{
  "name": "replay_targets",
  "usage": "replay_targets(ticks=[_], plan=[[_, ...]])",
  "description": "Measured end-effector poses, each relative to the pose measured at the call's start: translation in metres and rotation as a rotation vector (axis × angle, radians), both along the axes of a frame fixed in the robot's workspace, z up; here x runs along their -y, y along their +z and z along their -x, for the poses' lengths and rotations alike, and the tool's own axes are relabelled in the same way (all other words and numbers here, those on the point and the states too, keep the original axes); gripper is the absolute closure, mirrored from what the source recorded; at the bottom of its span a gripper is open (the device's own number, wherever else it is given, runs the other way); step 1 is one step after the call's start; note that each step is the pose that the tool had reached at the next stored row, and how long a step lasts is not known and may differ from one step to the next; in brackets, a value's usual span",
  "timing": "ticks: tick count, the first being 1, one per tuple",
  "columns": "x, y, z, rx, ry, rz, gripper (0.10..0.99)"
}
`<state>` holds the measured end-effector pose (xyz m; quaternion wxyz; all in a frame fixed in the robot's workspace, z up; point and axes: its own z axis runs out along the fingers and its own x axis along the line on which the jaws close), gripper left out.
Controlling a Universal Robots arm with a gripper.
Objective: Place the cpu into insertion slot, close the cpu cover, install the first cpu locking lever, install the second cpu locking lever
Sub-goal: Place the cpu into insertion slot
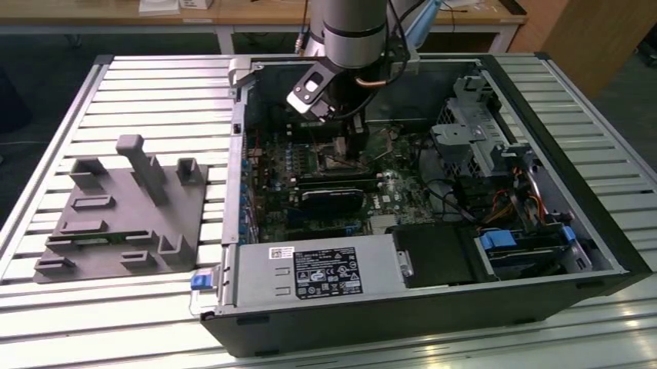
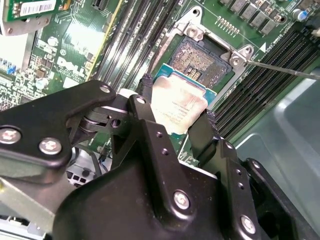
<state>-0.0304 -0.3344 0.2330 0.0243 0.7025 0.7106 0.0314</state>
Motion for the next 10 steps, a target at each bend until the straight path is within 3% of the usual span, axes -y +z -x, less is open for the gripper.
replay_targets(ticks=[10], plan=[[-0.0051,-0.0081,0.0047,0.0052,0.000,0.012,0.549]])
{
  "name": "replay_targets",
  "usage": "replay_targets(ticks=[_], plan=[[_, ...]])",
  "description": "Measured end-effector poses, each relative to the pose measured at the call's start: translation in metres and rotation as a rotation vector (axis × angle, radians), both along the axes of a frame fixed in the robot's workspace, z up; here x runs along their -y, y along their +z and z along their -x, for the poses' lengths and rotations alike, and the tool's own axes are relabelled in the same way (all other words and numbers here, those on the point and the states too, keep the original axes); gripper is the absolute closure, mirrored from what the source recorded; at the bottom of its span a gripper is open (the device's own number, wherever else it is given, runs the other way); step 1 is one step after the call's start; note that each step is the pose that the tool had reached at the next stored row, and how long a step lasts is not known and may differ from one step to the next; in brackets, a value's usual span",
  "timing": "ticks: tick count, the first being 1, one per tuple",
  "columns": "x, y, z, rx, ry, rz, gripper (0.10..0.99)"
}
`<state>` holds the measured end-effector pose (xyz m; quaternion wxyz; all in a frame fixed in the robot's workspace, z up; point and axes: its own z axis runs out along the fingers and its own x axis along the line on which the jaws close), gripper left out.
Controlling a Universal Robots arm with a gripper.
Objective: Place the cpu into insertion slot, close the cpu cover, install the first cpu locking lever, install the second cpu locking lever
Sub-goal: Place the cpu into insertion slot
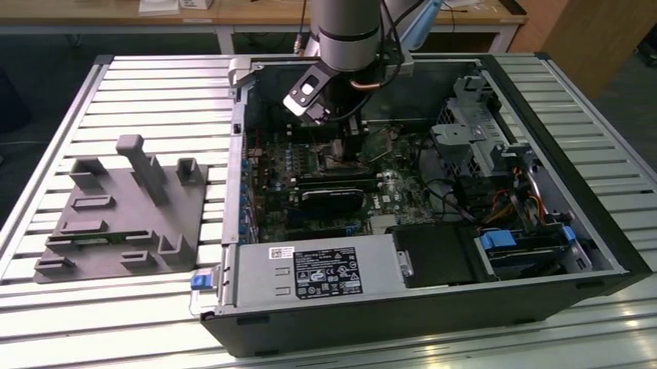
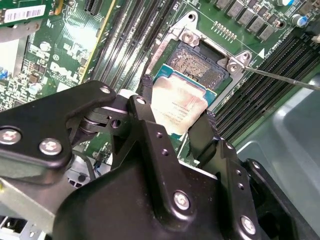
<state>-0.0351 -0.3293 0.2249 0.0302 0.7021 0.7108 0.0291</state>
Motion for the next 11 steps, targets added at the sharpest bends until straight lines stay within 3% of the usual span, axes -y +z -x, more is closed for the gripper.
replay_targets(ticks=[11], plan=[[-0.0080,-0.0136,0.0068,0.0024,0.000,0.015,0.549]])
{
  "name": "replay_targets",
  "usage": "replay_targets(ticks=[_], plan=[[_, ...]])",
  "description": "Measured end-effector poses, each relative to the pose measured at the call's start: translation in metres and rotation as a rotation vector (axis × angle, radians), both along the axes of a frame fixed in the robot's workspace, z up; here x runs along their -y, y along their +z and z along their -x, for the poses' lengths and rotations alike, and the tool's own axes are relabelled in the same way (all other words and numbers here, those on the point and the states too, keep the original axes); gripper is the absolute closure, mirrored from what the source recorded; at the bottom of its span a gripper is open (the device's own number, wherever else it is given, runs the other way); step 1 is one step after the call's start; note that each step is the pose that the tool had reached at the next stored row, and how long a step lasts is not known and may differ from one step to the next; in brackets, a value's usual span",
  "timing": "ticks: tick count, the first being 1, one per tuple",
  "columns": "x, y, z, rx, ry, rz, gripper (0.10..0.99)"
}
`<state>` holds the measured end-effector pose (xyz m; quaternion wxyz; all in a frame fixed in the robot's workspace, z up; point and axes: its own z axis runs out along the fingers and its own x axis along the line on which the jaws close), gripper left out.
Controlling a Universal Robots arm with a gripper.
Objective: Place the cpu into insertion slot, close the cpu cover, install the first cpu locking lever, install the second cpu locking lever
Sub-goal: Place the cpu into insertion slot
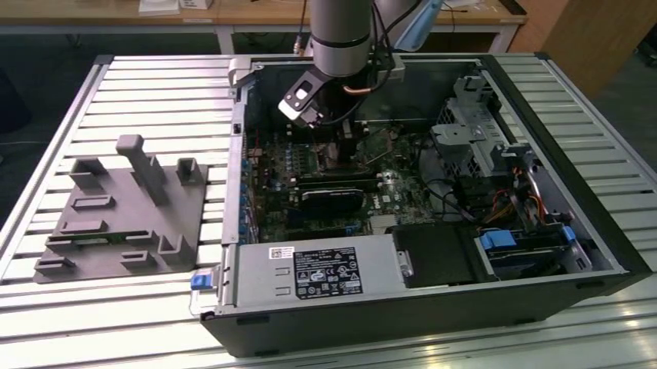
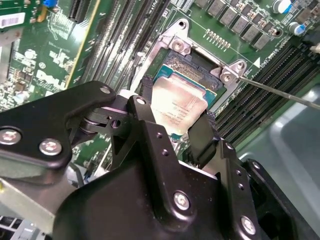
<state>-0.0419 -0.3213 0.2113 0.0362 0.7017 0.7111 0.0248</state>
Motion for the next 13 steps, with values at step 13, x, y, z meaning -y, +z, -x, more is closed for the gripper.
replay_targets(ticks=[13], plan=[[-0.0035,-0.0132,0.0022,-0.0001,0.000,0.007,0.549]])
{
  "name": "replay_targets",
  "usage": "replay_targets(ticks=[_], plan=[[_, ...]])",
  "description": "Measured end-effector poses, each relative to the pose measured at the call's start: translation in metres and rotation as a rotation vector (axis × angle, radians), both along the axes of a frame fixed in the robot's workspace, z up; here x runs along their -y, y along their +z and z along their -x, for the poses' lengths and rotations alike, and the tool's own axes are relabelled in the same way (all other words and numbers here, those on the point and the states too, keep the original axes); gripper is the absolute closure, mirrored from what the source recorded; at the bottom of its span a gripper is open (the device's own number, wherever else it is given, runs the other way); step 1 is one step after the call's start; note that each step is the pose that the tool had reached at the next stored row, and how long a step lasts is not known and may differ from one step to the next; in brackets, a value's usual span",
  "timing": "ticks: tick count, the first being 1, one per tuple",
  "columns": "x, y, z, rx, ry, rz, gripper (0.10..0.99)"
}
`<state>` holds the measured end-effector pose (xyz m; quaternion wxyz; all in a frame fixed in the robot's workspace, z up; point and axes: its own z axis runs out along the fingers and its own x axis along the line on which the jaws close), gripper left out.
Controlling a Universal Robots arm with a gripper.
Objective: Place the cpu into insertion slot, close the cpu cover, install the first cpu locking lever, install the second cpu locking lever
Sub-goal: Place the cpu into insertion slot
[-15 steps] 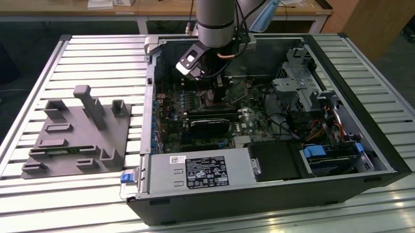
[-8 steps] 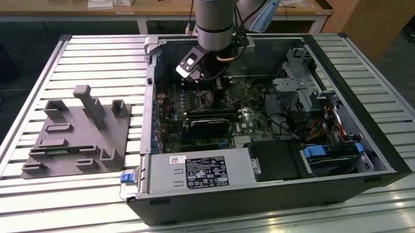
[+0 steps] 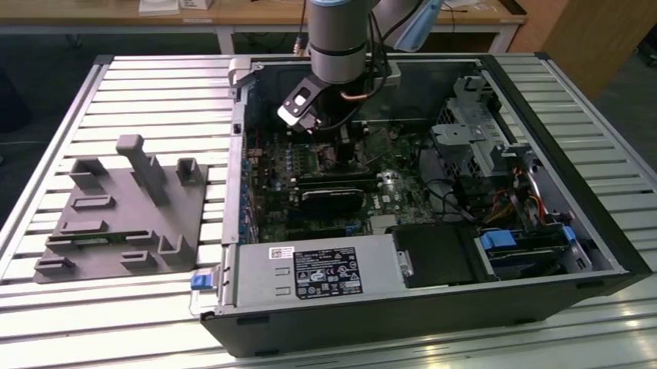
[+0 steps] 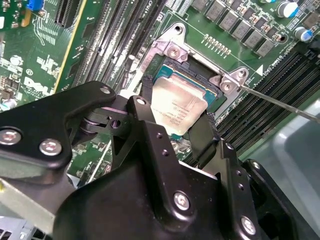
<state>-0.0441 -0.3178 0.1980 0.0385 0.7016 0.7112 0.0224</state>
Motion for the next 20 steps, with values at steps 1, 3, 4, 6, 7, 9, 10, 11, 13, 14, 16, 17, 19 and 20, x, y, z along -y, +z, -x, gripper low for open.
replay_targets(ticks=[1,3,4,6,7,9,10,11,13,14,16,17,19,20], plan=[[-0.0005,-0.0004,0.0003,0.0001,0.000,0.000,0.549],[-0.0012,-0.0012,0.0005,0.0002,0.000,0.000,0.549],[-0.0016,-0.0016,0.0006,0.0001,0.000,0.000,0.549],[-0.0022,-0.0025,0.0005,0.0000,0.000,0.000,0.549],[-0.0025,-0.0030,0.0005,0.0000,0.000,0.000,0.549],[-0.0027,-0.0043,0.0006,0.0000,0.000,0.000,0.549],[-0.0028,-0.0049,0.0006,0.0001,0.000,0.000,0.549],[-0.0028,-0.0053,0.0006,0.0000,0.000,0.000,0.549],[-0.0028,-0.0057,0.0006,-0.0002,0.000,0.000,0.549],[-0.0028,-0.0058,0.0006,-0.0002,0.000,0.000,0.549],[-0.0028,-0.0059,0.0006,-0.0001,0.000,0.000,0.549],[-0.0028,-0.0060,0.0006,0.0000,0.000,0.000,0.549],[-0.0028,-0.0060,0.0006,0.0000,0.000,0.000,0.549],[-0.0028,-0.0060,0.0006,0.0000,0.000,0.000,0.549]])
